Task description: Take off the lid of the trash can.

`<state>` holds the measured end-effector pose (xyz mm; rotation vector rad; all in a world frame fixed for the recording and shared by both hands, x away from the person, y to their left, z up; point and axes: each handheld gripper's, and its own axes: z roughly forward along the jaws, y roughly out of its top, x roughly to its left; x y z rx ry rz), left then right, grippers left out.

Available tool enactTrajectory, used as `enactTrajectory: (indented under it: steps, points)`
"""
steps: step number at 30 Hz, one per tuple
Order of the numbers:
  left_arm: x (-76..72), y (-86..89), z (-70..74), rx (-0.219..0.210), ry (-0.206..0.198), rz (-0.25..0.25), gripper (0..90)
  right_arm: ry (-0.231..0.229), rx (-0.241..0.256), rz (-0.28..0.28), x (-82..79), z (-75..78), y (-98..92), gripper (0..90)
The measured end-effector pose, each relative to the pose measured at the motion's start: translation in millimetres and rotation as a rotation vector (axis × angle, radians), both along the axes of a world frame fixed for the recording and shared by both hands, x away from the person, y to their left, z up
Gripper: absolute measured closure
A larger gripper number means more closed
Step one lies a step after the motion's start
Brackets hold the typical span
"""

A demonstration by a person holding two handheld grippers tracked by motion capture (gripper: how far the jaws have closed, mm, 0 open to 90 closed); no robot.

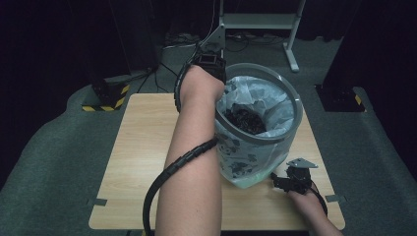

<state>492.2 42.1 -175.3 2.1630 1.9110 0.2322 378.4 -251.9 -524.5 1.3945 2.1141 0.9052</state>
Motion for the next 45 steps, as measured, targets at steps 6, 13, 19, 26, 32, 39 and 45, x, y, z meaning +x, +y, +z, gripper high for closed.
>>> enactTrajectory:
  steps: [6,13,19,26,32,39,45]
  points:
    - [-0.8,0.9,6.5,-0.028,-0.038,0.0,75.6,0.0,0.0,0.0,0.0,0.0,0.0,14.4]
    - [-3.2,4.8,16.2,-0.103,-0.06,-0.001,75.9,0.0,0.001,0.002,-0.1,0.0,0.1,14.4]
    - [-4.8,8.0,16.3,-0.096,-0.055,-0.013,76.0,-0.001,-0.001,0.006,0.0,0.0,-0.2,14.4]
    - [-4.8,19.3,8.2,-0.098,-0.043,-0.015,76.0,-0.002,-0.002,0.006,0.0,0.0,-0.2,14.4]
    - [-5.6,32.7,2.3,-0.102,-0.034,-0.013,76.0,-0.002,-0.002,0.005,0.0,0.0,-0.1,14.4]
    - [-8.4,48.5,0.9,-0.11,-0.044,-0.009,76.2,0.002,-0.001,0.004,-0.2,0.1,0.0,14.4]
    - [-11.5,61.7,1.2,-0.123,-0.046,-0.001,76.2,0.001,-0.001,0.003,-0.1,0.1,0.0,14.4]
